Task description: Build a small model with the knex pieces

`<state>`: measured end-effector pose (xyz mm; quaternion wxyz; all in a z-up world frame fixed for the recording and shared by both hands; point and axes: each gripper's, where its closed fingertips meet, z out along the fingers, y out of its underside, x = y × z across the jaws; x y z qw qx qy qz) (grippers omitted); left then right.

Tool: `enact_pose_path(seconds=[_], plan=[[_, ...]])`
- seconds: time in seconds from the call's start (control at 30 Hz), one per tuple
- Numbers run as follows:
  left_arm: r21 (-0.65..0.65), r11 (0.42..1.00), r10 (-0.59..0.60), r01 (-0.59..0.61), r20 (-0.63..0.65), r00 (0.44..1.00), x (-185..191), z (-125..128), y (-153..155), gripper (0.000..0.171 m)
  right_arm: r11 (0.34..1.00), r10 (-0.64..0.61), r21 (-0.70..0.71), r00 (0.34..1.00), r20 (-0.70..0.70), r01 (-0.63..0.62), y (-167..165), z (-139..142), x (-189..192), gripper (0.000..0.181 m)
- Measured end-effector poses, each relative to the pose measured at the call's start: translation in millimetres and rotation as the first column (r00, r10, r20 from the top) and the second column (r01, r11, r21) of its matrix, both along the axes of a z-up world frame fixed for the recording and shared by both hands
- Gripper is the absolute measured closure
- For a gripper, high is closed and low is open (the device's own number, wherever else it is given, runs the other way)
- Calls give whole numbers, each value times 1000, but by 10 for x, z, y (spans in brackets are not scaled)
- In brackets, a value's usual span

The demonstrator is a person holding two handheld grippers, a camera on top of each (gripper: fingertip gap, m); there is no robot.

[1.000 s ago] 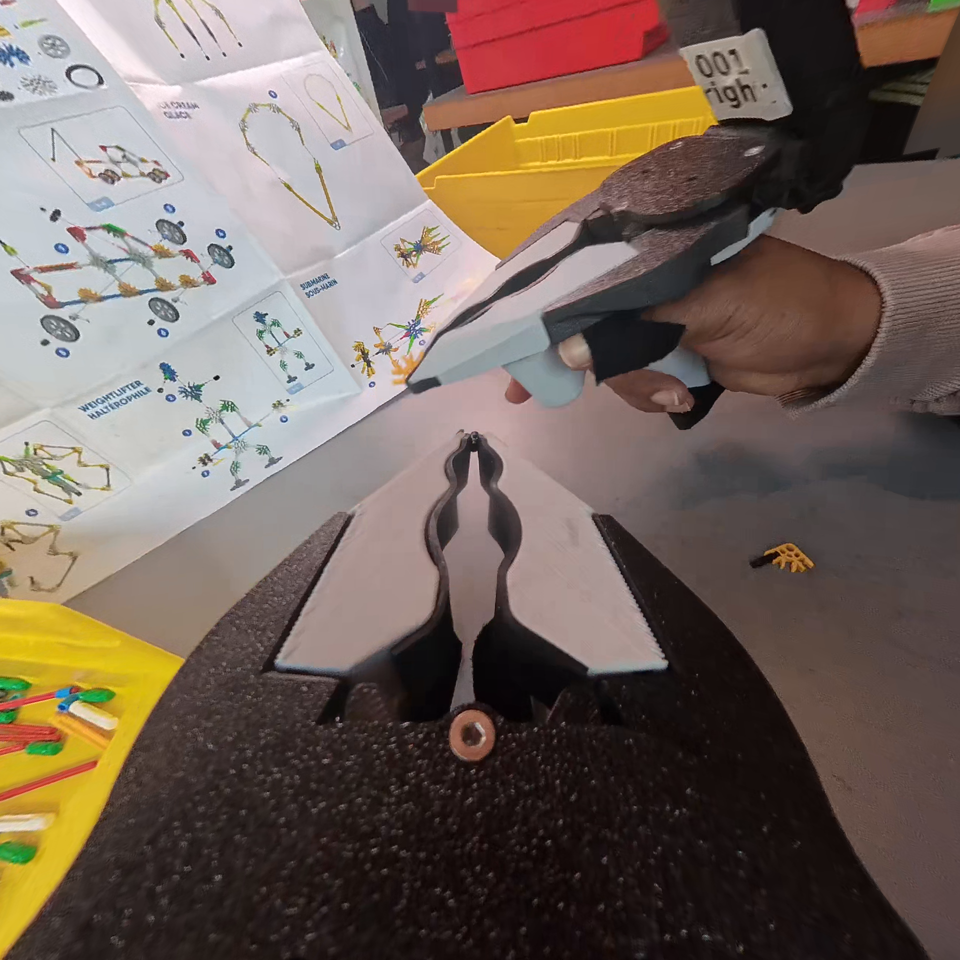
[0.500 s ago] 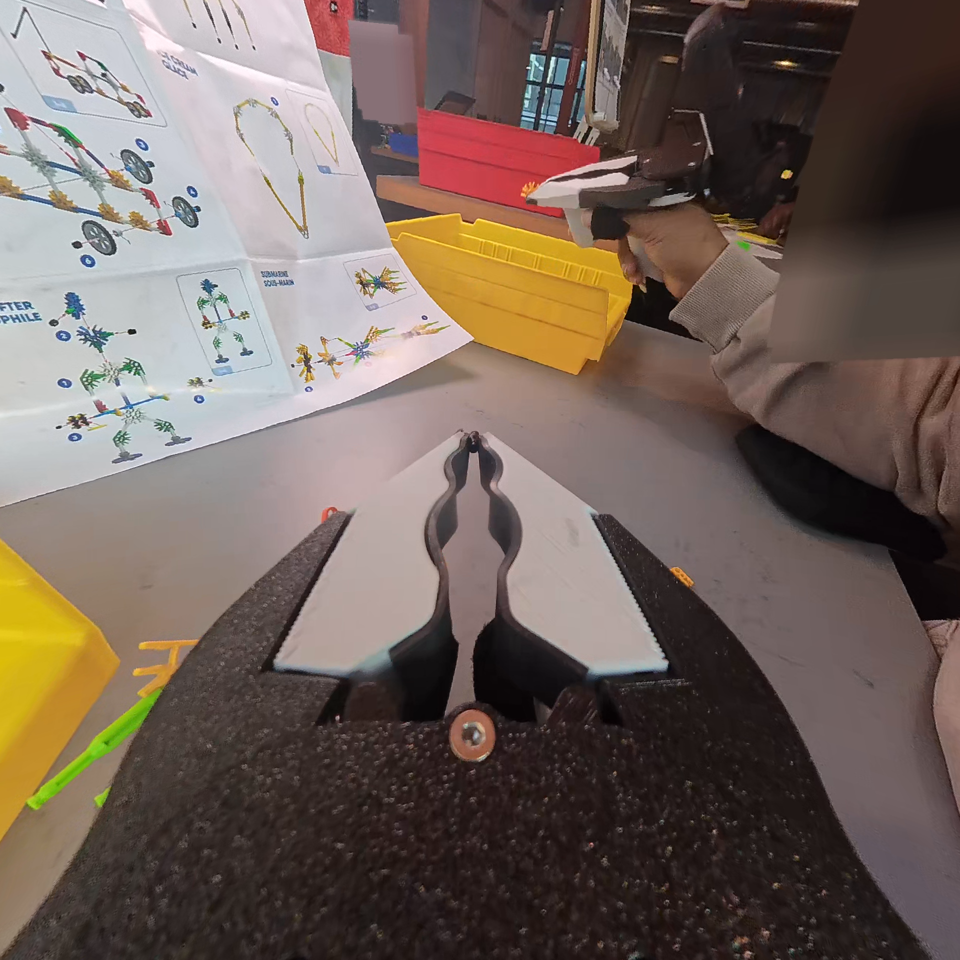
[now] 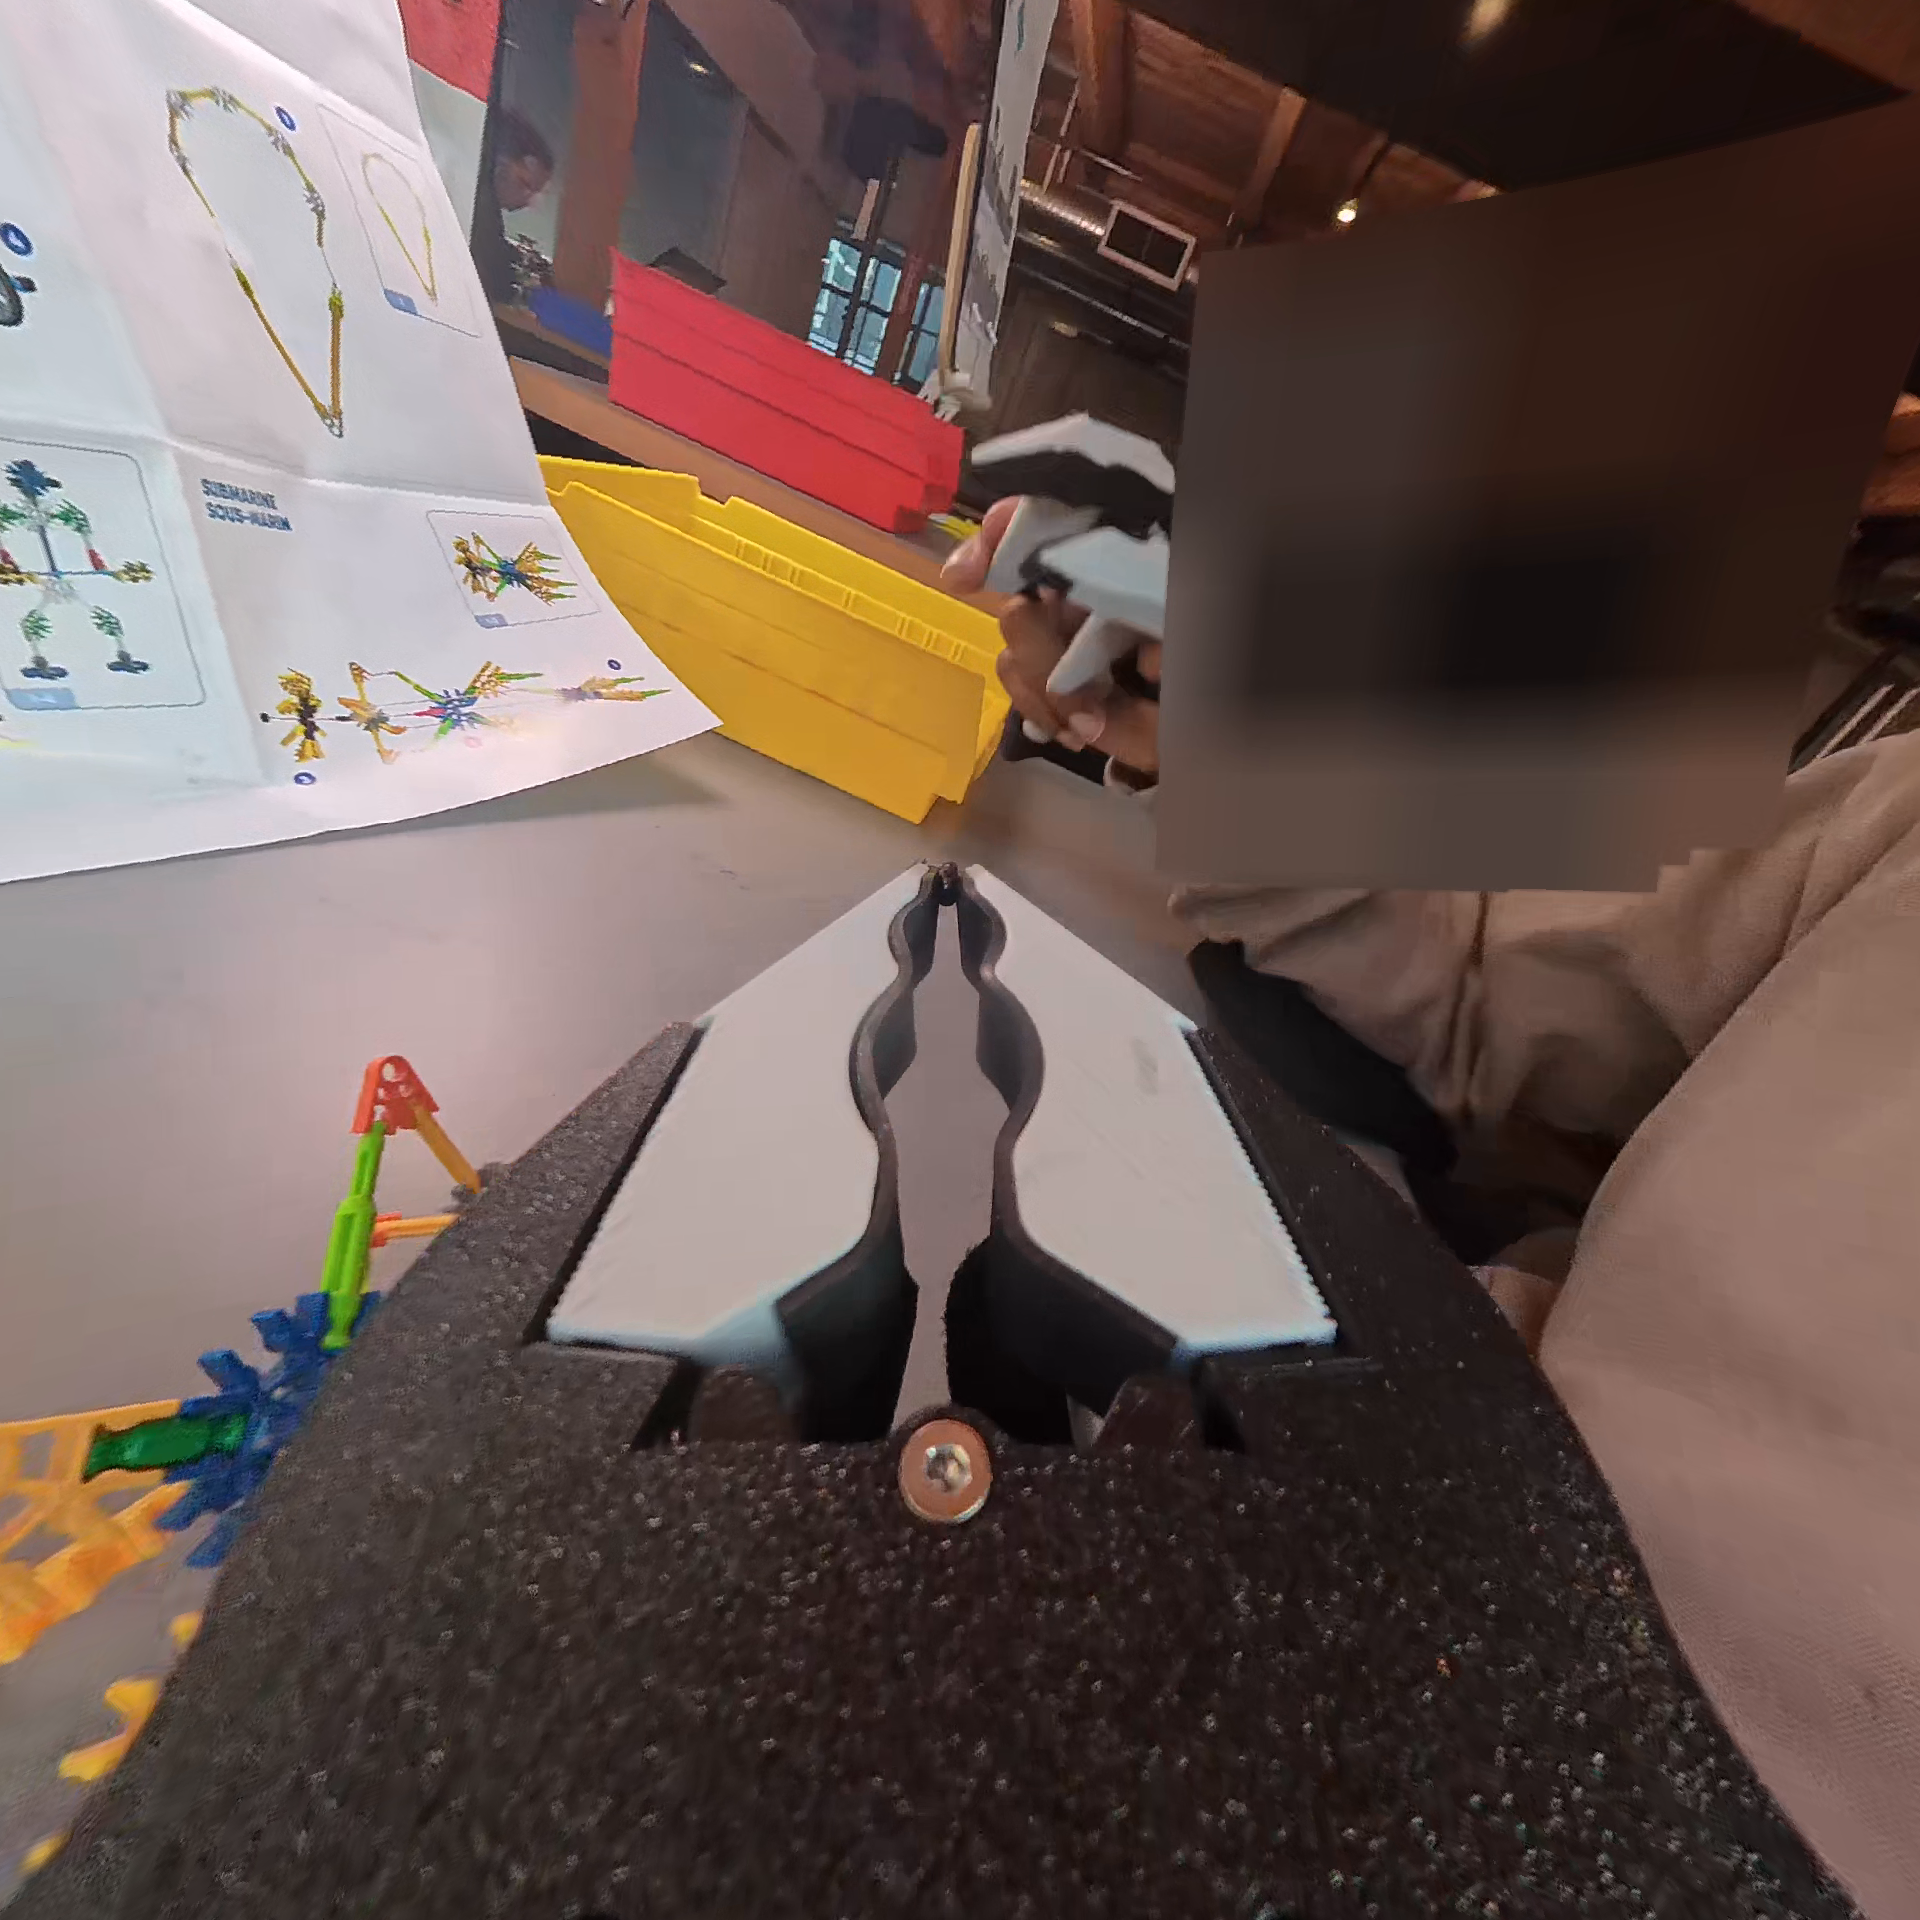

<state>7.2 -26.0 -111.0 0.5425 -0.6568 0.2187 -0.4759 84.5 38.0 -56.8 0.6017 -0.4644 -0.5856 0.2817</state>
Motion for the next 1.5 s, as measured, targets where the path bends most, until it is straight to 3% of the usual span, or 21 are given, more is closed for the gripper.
enact_pose_path(seconds=[0.1,0.17,0.57,0.8,0.93,1.03,1.13,1.2,1.27,1.33,1.4,1.43,1.5], plan=[[-59,996,-66,74,119,991,36,75,-62,169,978,172,100,979,113,-184,-569,-308,-473,162],[-85,989,-105,122,175,979,56,110,-103,169,965,187,159,970,155,-211,-702,-420,-619,165],[-106,972,-189,208,165,968,174,86,-216,169,948,250,157,954,163,-275,-845,-490,-700,177],[-224,891,-285,395,401,871,201,137,-283,170,933,282,179,944,171,-311,-906,-450,-658,180],[-199,902,-247,384,492,835,63,248,-218,163,941,256,191,956,144,-280,-828,-363,-596,180],[-177,941,-196,290,413,889,-19,227,-144,155,964,131,219,986,103,-151,-542,-224,-483,180],[-138,965,-179,222,269,946,26,169,-152,153,939,-237,263,971,28,221,264,51,-58,180],[-109,975,-173,191,156,972,97,100,-176,151,852,-497,186,868,-14,490,896,161,509,180],[-81,982,-167,172,66,984,165,41,-198,150,701,-712,92,701,46,707,1443,16,1182,180],[-72,982,-174,174,10,985,226,-15,-223,150,520,-844,25,509,171,854,1811,-308,1820,179],[-79,979,-187,186,-11,982,268,-59,-241,149,392,-894,6,380,236,920,1997,-537,2242,160],[-82,978,-191,190,-13,981,278,-71,-245,149,368,-905,-5,359,228,930,2039,-550,2331,153],[-86,978,-193,191,-18,981,280,-84,-246,149,423,-893,-34,423,157,906,2011,-383,2234,148]])
